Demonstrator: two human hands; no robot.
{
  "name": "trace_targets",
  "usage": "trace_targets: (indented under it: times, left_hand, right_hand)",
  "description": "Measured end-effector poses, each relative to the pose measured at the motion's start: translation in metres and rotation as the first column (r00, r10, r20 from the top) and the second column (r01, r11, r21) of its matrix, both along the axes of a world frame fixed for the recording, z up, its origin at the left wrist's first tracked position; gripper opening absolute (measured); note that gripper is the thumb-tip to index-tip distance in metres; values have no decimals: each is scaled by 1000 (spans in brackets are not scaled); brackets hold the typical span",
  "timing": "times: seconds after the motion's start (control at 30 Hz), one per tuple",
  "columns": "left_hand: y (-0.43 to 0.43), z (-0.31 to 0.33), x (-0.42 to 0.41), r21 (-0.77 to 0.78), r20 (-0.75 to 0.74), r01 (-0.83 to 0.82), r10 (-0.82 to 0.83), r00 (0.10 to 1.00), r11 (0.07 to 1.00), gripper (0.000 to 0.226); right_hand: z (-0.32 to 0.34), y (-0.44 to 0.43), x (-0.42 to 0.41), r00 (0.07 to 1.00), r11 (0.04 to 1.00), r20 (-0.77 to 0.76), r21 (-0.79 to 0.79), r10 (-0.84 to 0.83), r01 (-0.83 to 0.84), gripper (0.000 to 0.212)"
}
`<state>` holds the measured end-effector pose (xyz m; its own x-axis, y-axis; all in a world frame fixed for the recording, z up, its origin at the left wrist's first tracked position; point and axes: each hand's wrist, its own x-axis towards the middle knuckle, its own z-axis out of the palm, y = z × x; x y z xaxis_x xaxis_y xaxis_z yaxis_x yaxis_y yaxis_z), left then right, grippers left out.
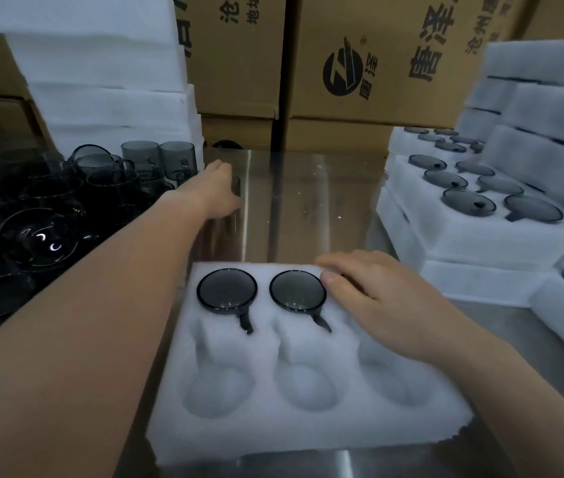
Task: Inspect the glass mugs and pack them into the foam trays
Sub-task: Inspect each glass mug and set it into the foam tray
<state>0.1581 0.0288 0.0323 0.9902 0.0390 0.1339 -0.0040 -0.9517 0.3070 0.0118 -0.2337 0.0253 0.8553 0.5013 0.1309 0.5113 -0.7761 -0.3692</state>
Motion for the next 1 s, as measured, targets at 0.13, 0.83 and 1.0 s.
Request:
trace_targets:
  times: [0.13, 0.83, 1.0]
  left_hand:
    - [7, -8, 10, 20, -58, -20, 21, 998, 1000, 47]
    - [-50, 19, -78, -190, 340, 167, -95, 936, 967, 12]
    - [-72, 28, -135, -169, 423, 296, -202, 883, 940, 29]
  right_hand:
    - [1, 0, -2, 999, 999, -6, 5, -33, 33, 40]
    - [4, -1, 10, 992, 830, -51, 543, -115, 125, 30]
    - [21, 7, 16, 959, 556, -283, 794, -19, 245, 46]
